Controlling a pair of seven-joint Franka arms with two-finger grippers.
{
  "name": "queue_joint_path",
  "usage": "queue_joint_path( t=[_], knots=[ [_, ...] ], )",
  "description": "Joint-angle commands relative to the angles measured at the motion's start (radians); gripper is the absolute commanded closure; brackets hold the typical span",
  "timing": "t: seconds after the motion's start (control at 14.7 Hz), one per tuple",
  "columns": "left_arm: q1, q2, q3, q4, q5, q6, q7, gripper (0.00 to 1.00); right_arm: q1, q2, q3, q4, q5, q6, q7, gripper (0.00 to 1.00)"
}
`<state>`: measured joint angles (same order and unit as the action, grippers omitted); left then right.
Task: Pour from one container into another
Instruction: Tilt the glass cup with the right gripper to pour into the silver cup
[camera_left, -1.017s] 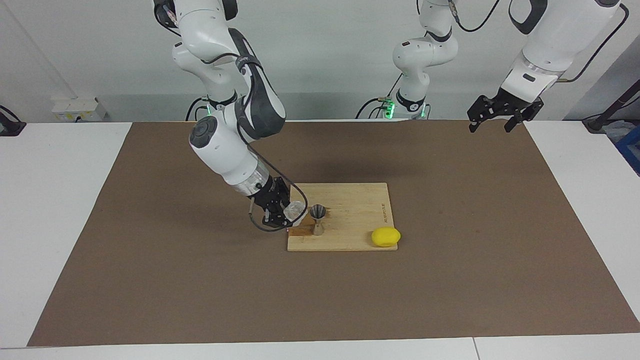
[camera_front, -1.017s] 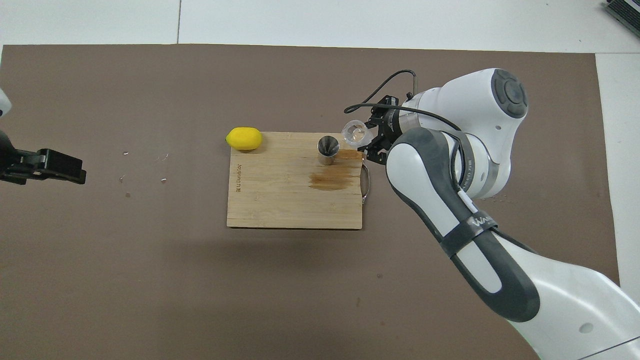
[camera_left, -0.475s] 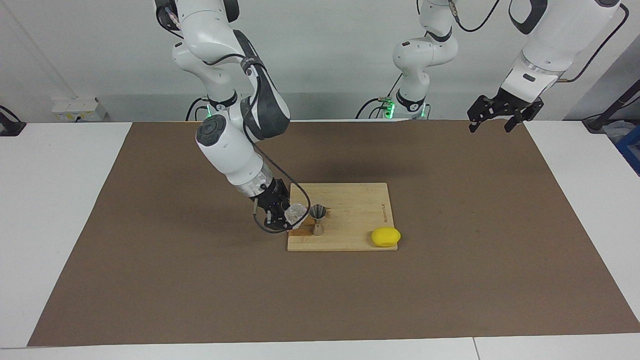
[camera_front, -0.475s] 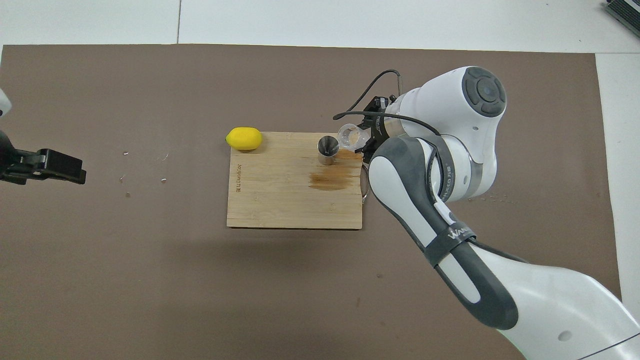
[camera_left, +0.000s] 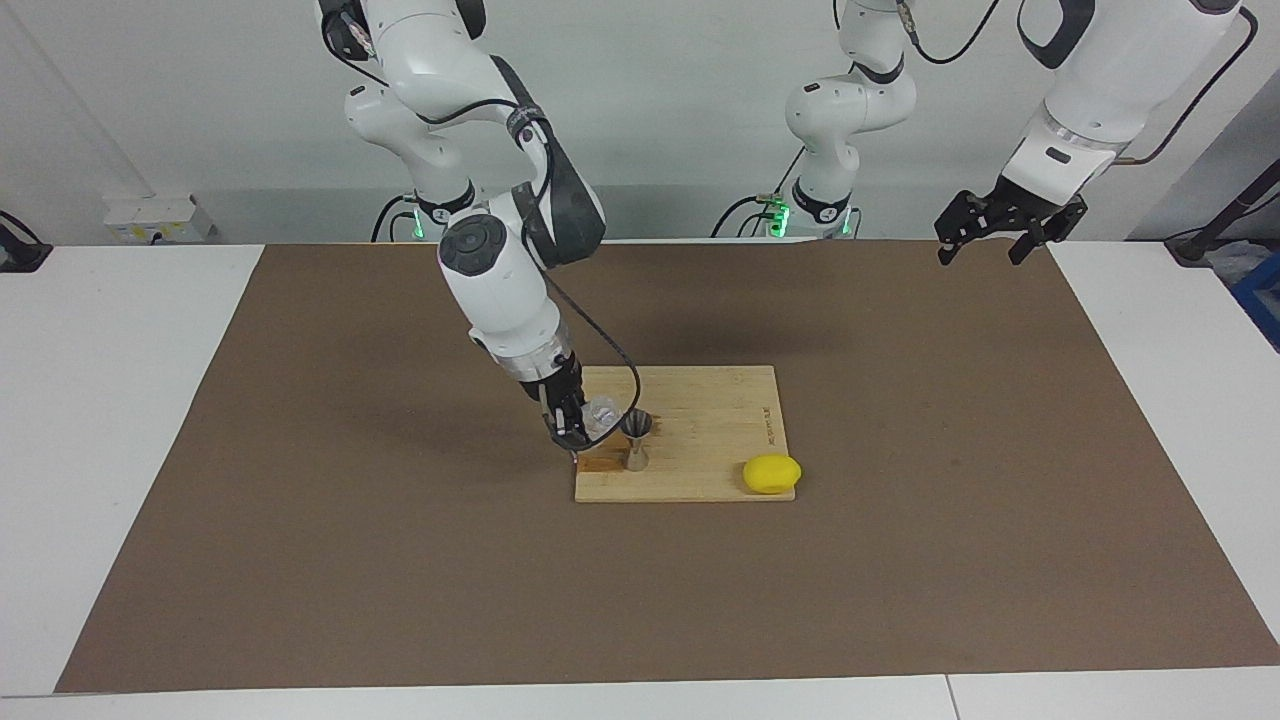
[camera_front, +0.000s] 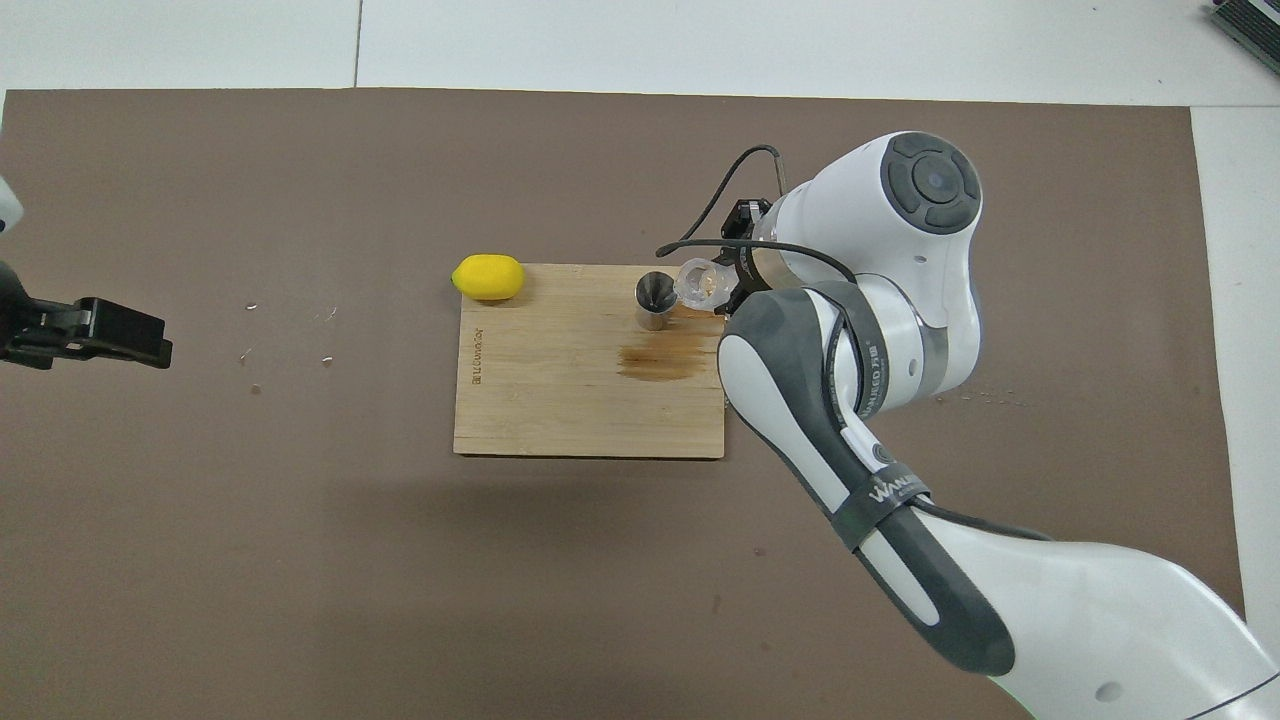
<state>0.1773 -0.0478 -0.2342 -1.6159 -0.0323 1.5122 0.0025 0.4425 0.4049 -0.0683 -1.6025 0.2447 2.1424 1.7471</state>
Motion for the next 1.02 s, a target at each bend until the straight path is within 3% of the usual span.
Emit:
queue_joint_path(
  t=[0.0, 0.95],
  knots=[
    [0.002, -0.030, 0.000, -0.033, 0.012, 0.014, 0.007, 0.00, 0.007, 0.022, 0.002, 0.047, -0.051, -0.029, 0.034, 1.00],
    [0.002, -0.030, 0.000, -0.033, 0.012, 0.014, 0.007, 0.00, 0.030, 0.031, 0.002, 0.065, -0.150, -0.029, 0.034, 1.00]
  ],
)
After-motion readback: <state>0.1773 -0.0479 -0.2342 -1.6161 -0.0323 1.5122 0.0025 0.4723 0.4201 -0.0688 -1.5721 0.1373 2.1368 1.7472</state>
